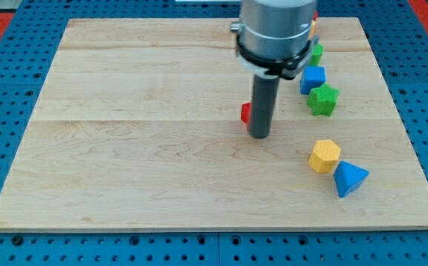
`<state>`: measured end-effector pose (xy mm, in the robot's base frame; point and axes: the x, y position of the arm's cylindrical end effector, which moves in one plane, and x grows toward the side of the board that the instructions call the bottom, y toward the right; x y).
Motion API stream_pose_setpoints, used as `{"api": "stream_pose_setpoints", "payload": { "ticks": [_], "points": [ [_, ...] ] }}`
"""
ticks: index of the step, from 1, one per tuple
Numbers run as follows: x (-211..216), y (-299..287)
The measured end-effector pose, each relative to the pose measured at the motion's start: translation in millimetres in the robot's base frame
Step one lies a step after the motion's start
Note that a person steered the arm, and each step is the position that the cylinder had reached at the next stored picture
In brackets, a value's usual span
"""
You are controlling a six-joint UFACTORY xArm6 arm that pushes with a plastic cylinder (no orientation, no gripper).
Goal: Push the red star to the center
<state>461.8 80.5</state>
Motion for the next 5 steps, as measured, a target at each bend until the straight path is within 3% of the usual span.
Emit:
{"api": "stream_pose_setpoints", "payload": {
  "ticks": [1, 2, 5],
  "points": [
    [-9, 42],
    [-9, 22],
    [-81, -34]
  ]
}}
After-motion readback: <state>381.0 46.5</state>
